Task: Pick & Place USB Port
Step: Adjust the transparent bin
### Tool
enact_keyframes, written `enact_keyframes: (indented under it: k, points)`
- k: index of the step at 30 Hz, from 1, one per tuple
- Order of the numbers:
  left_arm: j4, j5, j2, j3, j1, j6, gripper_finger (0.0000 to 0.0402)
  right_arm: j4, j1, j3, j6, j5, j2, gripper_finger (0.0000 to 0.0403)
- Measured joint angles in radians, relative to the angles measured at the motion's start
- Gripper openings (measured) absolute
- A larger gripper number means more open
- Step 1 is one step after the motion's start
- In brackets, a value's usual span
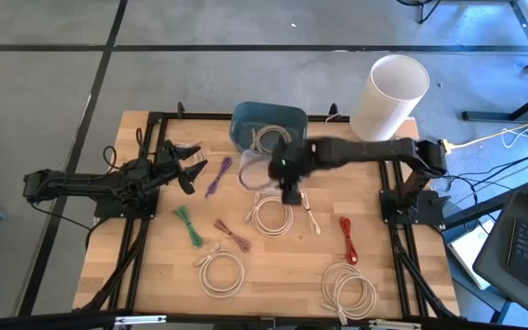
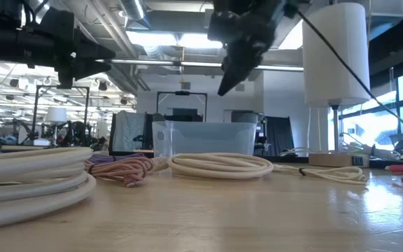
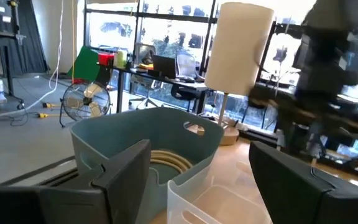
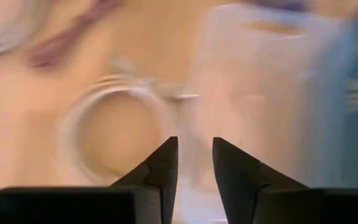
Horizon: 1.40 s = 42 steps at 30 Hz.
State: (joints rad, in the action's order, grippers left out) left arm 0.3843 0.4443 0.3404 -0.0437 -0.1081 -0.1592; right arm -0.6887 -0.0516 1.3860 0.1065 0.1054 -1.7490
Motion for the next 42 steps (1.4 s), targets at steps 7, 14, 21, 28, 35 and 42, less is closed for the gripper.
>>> enact_keyframes:
  k: [7, 14, 21, 28, 35, 42]
  points:
    - [0.007, 0.002, 0.0, 0.0, 0.0, -0.04, 0.0267, 0.184, 0.144, -0.175, -0.047, -0.032, -0.011, 0.0017]
    - [0.009, 0.019, 0.0, 0.0, 0.0, -0.038, 0.0267, 0.261, 0.134, -0.216, -0.054, -0.091, -0.011, 0.0003]
    - [0.009, 0.033, 0.0, 0.0, 0.0, -0.037, 0.0267, 0.262, 0.082, -0.216, -0.077, -0.092, -0.011, 0.0002]
    - [0.009, 0.034, 0.0, 0.0, 0.0, -0.037, 0.0267, 0.259, 0.047, -0.216, -0.08, -0.071, -0.011, 0.0001]
    - [0.009, 0.034, 0.0, 0.0, 0.0, -0.037, 0.0267, 0.242, 0.005, -0.216, -0.096, -0.043, -0.011, 0.0]
    - [0.008, 0.034, 0.0, 0.0, 0.0, -0.037, 0.0267, 0.287, 0.013, -0.28, -0.124, 0.028, -0.011, 0.0]
